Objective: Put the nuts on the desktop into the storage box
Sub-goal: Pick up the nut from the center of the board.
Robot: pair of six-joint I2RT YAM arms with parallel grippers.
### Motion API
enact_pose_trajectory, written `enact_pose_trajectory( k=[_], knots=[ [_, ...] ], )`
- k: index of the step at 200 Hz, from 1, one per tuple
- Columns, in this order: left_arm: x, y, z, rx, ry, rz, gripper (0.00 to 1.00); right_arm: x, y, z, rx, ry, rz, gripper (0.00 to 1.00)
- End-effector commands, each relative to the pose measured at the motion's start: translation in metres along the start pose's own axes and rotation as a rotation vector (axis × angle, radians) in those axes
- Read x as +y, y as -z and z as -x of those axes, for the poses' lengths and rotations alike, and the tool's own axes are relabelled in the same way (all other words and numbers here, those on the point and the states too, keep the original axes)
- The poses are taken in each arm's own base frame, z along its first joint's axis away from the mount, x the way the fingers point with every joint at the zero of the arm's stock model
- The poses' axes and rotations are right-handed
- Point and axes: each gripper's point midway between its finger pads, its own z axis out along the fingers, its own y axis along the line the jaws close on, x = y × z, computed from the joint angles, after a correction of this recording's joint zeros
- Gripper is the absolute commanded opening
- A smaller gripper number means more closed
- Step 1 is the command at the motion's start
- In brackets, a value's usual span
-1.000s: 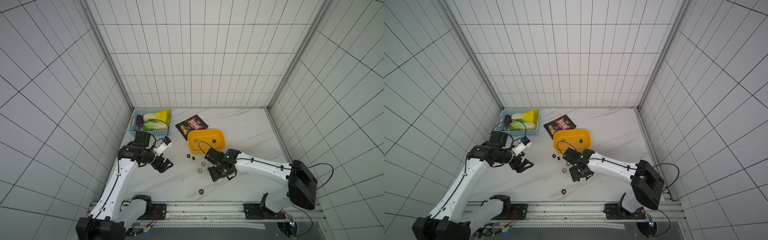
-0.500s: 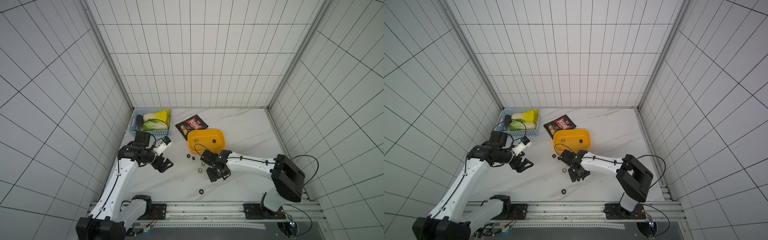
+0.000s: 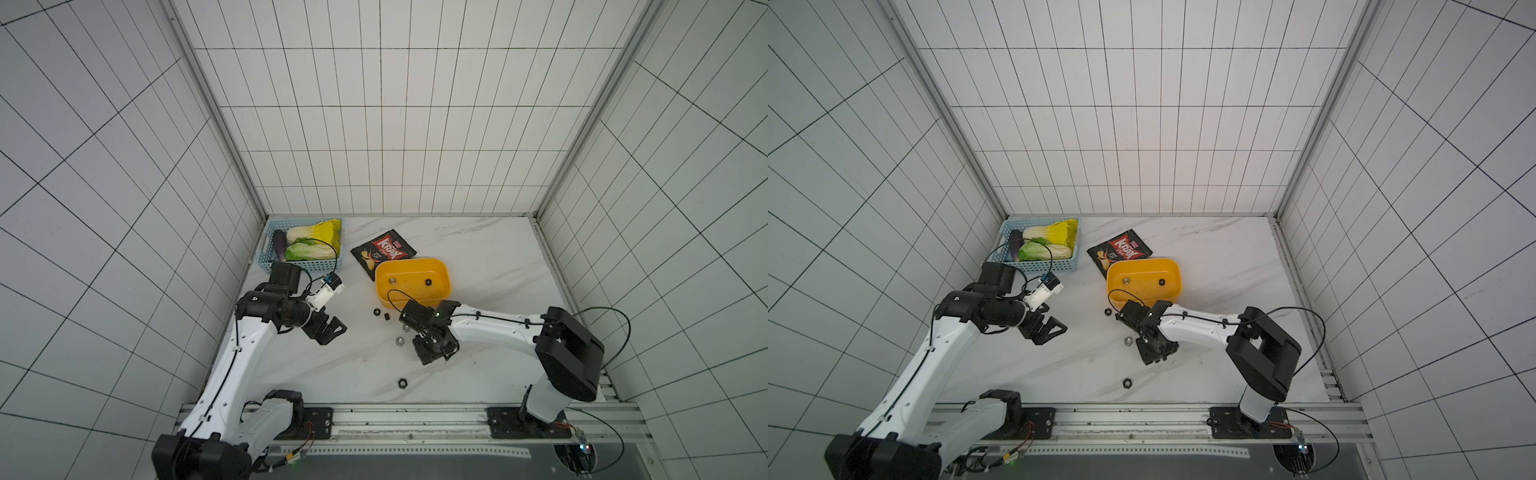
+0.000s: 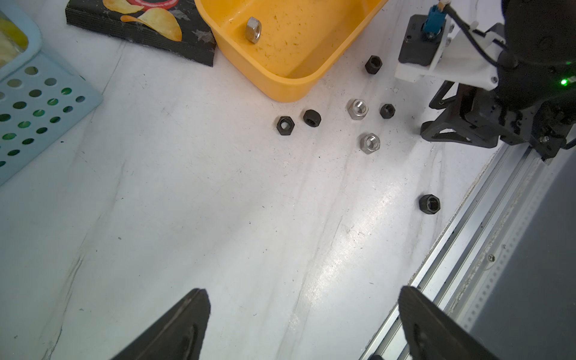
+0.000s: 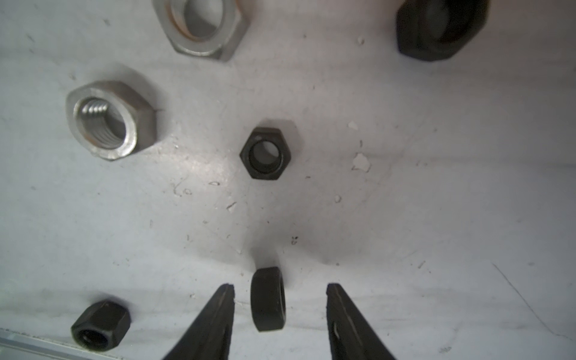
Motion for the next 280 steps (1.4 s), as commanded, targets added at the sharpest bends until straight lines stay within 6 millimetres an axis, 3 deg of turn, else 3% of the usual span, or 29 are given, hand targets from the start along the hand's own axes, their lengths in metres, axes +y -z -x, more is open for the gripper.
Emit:
enact_pose_trajectory(
  k=[1,25,57,105,179,222,280],
  knots=[
    [0.003,-0.001,0.002,-0.011,0.0,0.009,0.98,-0.003,-0.005,-0.01,0.052,0.001,-0.007,0.49],
    [0.004,-0.001,0.002,-0.011,0.0,0.011,0.98,-0.002,-0.008,-0.011,0.074,-0.004,0.005,0.4],
    [0.004,-0.001,0.002,-0.01,0.0,0.011,0.98,-0.002,-0.012,-0.011,0.097,-0.007,0.019,0.39],
    [0.003,-0.001,0.001,-0.01,0.0,0.01,0.98,-0.002,-0.012,-0.011,0.109,-0.019,0.027,0.24],
    [0.003,-0.001,0.002,-0.012,-0.001,0.012,0.98,-0.001,-0.001,-0.01,0.1,-0.014,0.017,0.16],
    [0.003,-0.001,0.001,-0.014,-0.002,0.01,0.98,0.0,0.021,-0.001,0.052,-0.012,0.024,0.15],
    [0.001,-0.001,0.001,-0.018,-0.006,0.004,0.98,0.003,0.074,0.02,-0.054,-0.001,0.046,0.14]
  ],
)
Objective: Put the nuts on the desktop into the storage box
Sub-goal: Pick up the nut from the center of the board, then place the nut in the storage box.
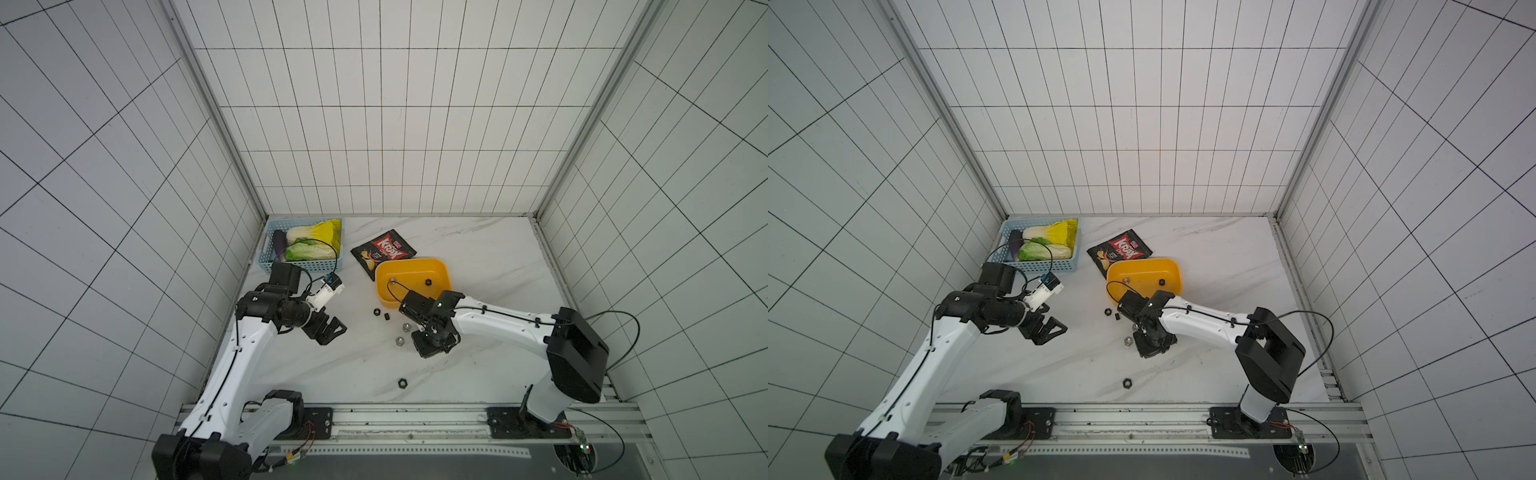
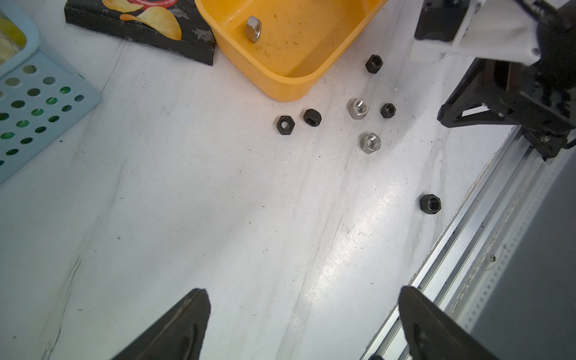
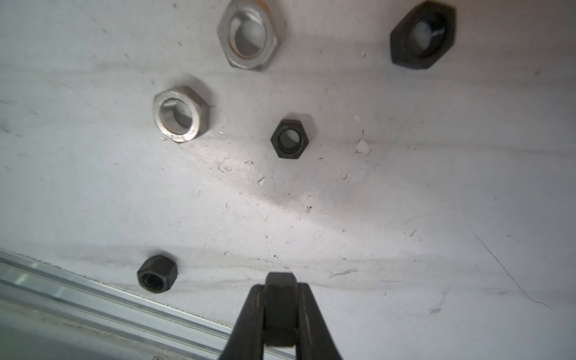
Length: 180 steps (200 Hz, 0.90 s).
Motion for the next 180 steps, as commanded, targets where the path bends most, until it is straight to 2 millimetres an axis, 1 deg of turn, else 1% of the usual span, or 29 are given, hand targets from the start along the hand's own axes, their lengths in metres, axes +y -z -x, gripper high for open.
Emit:
enact_pose_trajectory(
  k=[1,34,62,87,120,139,180],
  knots=[
    [0.0,0.0,0.001,-0.019,-0.005,0.003,0.98,-0.002,0.034,0.009,-0.059,0.013,-0.015,0.14],
    [0.0,0.001,0.002,-0.024,-0.007,0.004,0.98,-0.003,0.064,0.026,-0.14,0.03,-0.037,0.15],
    [-0.001,0.001,0.001,-0.025,-0.008,0.006,0.98,-0.004,0.089,0.045,-0.211,0.04,-0.05,0.14],
    [-0.001,0.001,0.001,-0.026,-0.009,0.006,0.98,-0.008,0.107,0.063,-0.267,0.033,-0.063,0.14],
    [-0.002,0.001,0.0,-0.026,-0.01,0.001,0.98,-0.019,0.12,0.085,-0.318,0.01,-0.083,0.14],
    [-0.002,0.0,0.0,-0.024,-0.01,-0.001,0.98,-0.029,0.125,0.099,-0.339,-0.015,-0.099,0.14],
    [0.0,0.001,-0.001,-0.023,-0.009,0.011,0.98,-0.048,0.127,0.126,-0.369,-0.049,-0.12,0.13]
  ],
)
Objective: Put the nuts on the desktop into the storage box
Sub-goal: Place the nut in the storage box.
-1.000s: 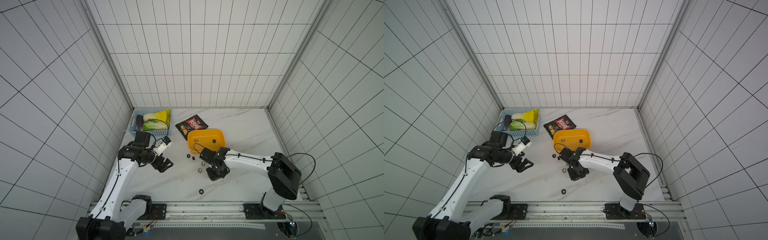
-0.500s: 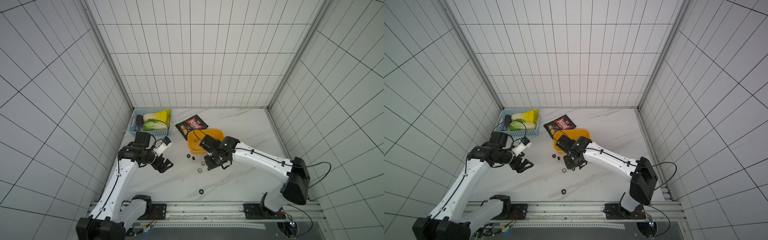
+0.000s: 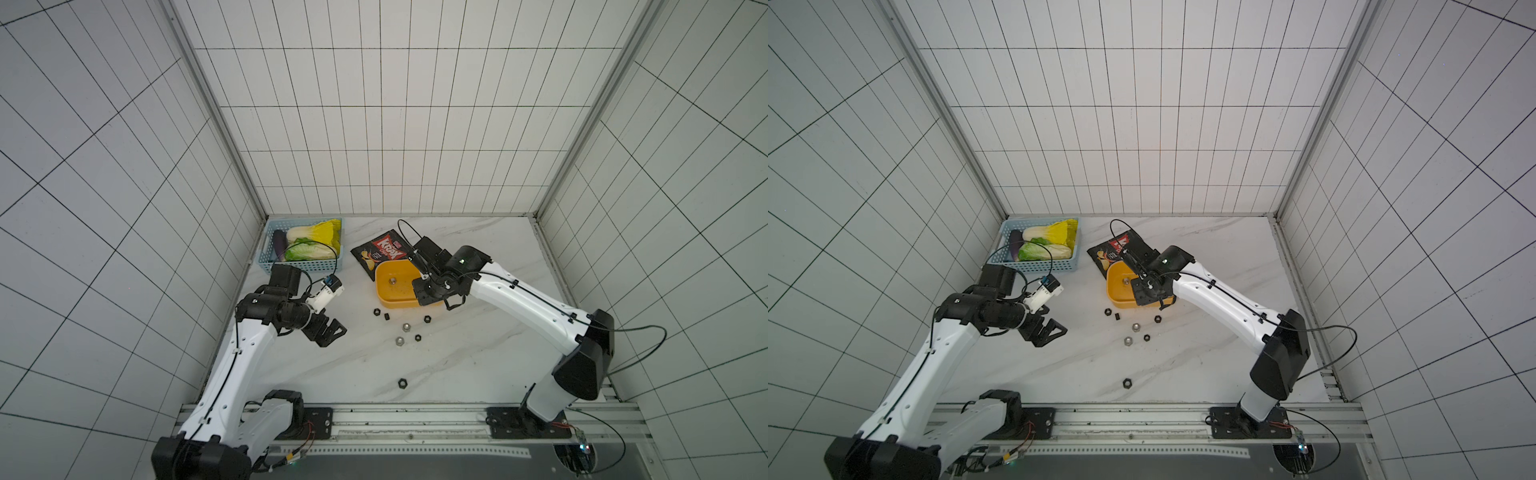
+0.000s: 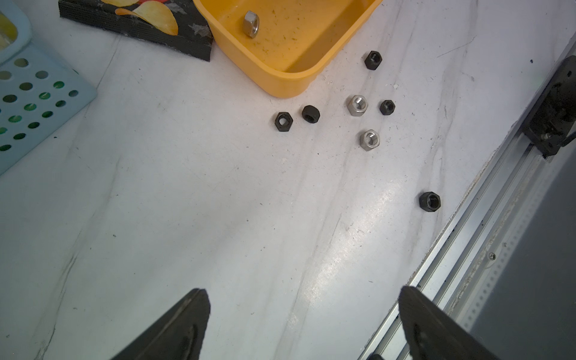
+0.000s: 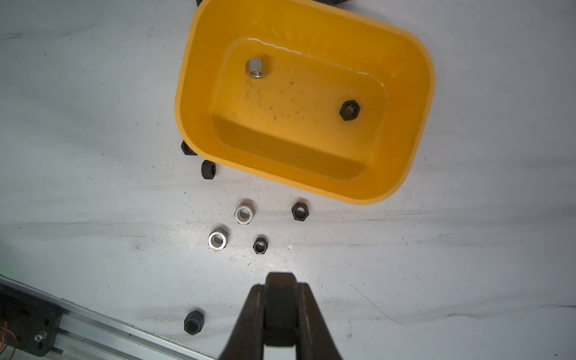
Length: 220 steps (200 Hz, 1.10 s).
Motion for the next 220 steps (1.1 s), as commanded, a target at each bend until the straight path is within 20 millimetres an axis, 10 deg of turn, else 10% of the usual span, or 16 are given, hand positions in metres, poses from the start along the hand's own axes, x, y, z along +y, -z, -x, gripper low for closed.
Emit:
enact_pose_trajectory(
  k=[1,132,220],
  knots=[
    [0.001,0.002,0.003,-0.025,-0.011,0.012,0.98,-0.013,-0.001,0.019,-0.026,0.003,-0.038,0.13],
    [0.008,0.002,0.003,-0.019,0.003,0.043,0.98,-0.051,-0.056,0.086,-0.117,-0.133,-0.051,0.08],
    [0.01,0.002,0.003,-0.018,0.007,0.058,0.98,-0.062,-0.128,0.095,-0.073,-0.197,-0.044,0.08]
  ],
)
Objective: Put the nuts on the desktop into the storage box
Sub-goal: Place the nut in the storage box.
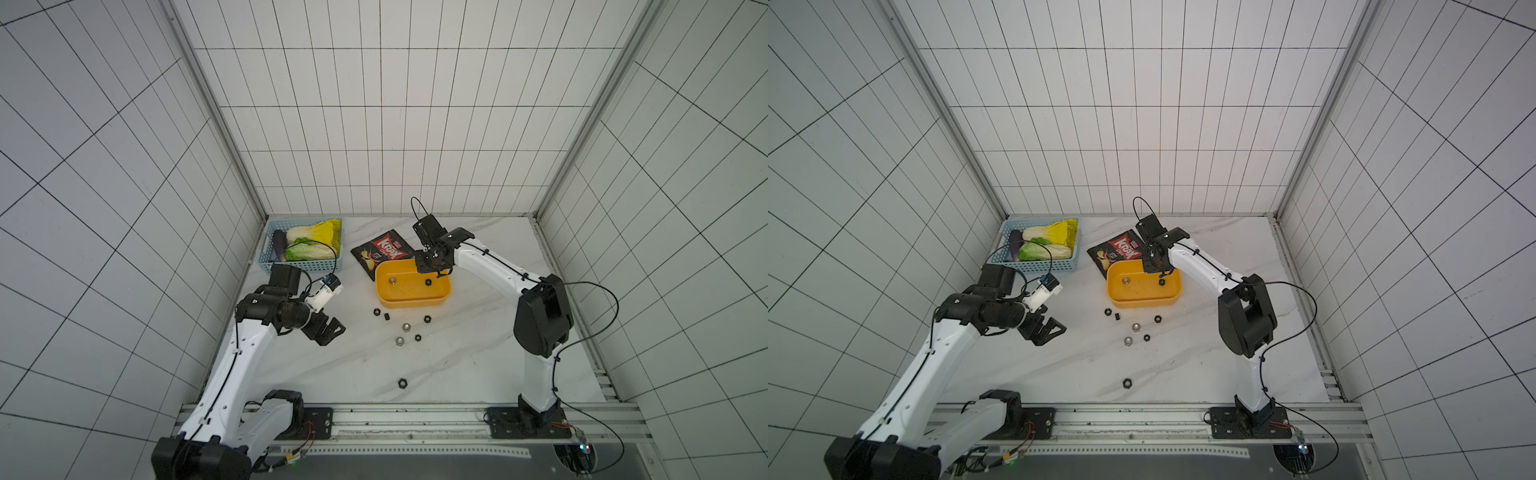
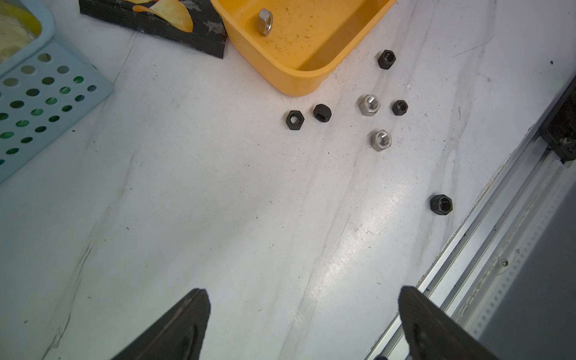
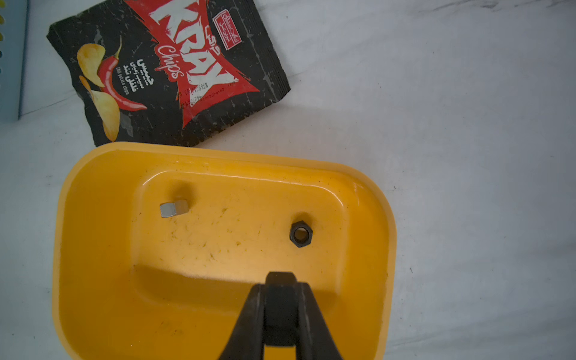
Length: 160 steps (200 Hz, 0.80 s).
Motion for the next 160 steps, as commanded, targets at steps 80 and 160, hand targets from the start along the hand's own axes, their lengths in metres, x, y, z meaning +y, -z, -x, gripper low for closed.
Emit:
enact_pose_trajectory(
  k=[80,160],
  knots=[
    [0.004,0.002,0.003,-0.029,-0.005,0.027,0.98,0.003,-0.075,0.006,0.041,-0.059,0.014,0.08],
    [0.003,0.002,0.003,-0.033,-0.007,0.027,0.98,0.001,-0.077,0.008,0.044,-0.075,0.01,0.14]
  ],
)
